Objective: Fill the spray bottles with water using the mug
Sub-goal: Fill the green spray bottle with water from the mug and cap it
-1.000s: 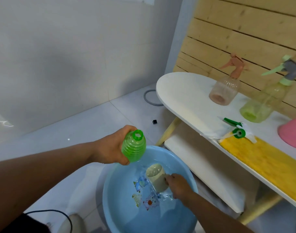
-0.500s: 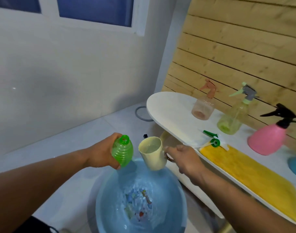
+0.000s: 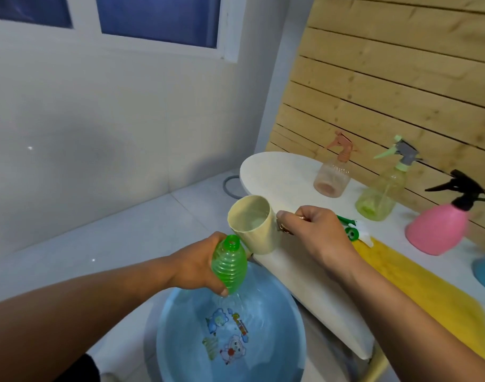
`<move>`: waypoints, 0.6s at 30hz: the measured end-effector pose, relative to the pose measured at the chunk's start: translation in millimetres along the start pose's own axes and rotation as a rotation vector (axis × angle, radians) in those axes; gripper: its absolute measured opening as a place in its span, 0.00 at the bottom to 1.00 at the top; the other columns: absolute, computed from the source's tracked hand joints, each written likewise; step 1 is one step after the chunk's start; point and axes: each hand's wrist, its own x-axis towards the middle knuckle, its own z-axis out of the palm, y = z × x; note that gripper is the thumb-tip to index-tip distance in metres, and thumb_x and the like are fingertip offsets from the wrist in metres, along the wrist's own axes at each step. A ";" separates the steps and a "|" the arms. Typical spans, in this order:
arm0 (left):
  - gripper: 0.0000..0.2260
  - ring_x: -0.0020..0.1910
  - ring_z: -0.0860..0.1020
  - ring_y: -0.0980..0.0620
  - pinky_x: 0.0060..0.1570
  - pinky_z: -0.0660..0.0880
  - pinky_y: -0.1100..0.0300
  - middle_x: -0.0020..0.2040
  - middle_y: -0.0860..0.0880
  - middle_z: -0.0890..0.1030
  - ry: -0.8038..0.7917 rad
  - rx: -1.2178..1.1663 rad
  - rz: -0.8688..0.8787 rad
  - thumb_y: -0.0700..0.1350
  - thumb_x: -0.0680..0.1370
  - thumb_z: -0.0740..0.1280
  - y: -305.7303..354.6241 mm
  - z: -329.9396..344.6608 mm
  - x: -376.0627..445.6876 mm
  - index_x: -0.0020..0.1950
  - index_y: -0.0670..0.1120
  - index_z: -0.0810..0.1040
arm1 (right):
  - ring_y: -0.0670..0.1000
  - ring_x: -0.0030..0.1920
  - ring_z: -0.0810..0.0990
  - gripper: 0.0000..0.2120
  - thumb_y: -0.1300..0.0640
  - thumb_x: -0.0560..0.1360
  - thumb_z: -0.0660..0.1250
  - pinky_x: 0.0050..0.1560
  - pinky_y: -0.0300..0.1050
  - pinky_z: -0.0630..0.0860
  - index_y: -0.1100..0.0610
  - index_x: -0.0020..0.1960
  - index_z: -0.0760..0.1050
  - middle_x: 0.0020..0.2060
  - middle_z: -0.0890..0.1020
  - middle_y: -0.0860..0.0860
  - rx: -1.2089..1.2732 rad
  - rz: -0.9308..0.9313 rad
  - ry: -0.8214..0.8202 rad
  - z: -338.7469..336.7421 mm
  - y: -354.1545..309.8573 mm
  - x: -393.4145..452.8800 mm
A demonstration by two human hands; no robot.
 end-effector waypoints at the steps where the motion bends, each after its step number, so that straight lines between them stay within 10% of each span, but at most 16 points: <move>1: 0.47 0.61 0.80 0.57 0.64 0.79 0.50 0.61 0.56 0.80 0.002 0.003 -0.003 0.55 0.56 0.84 0.4 0.4 1.1 0.71 0.55 0.67 | 0.44 0.25 0.65 0.20 0.43 0.73 0.72 0.33 0.42 0.64 0.54 0.30 0.72 0.21 0.70 0.43 0.001 -0.003 0.006 -0.6 0.7 1.4; 18: 0.46 0.60 0.80 0.56 0.62 0.79 0.48 0.60 0.59 0.81 0.015 0.103 -0.030 0.62 0.56 0.83 1.0 0.7 7.0 0.70 0.62 0.66 | 0.50 0.30 0.69 0.22 0.41 0.72 0.73 0.34 0.45 0.68 0.56 0.31 0.70 0.27 0.76 0.52 -0.104 -0.070 0.105 -4.2 7.3 7.3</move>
